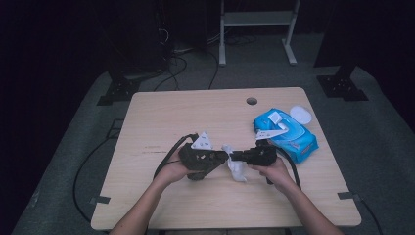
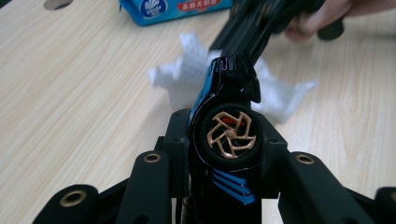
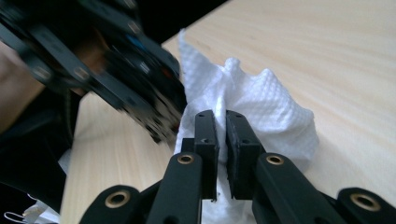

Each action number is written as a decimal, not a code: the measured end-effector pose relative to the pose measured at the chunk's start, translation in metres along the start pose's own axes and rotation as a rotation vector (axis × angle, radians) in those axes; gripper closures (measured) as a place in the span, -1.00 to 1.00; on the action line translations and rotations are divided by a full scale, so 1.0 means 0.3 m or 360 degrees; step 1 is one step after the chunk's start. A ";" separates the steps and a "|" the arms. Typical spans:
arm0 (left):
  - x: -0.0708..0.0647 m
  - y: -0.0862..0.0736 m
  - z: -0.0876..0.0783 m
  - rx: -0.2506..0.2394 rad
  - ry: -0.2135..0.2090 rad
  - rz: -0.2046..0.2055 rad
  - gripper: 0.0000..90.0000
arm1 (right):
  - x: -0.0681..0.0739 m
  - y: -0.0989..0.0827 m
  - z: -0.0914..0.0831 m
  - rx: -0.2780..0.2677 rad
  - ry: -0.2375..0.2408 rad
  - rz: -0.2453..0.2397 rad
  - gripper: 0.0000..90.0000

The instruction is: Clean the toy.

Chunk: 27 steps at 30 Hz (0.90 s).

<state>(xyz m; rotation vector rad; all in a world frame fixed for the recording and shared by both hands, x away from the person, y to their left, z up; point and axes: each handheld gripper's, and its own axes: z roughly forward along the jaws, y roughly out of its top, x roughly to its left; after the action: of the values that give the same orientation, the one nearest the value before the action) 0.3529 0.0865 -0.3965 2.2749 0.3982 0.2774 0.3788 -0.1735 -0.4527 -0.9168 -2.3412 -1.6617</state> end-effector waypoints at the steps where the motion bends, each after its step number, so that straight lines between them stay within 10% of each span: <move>1: 0.000 0.004 0.000 -0.0011 -0.0005 0.0000 0.44 | -0.004 -0.007 0.006 0.0020 0.0000 0.0014 0.85; 27: 0.010 -0.074 -0.034 -0.0389 -0.0035 -0.0050 0.42 | 0.068 0.067 -0.044 -0.0170 0.0071 -0.0021 0.88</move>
<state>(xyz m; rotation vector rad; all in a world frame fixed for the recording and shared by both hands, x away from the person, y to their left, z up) 0.3480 0.1086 -0.4061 2.0291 0.3674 0.2691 0.3701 -0.1728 -0.4225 -0.8748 -2.2536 -1.8088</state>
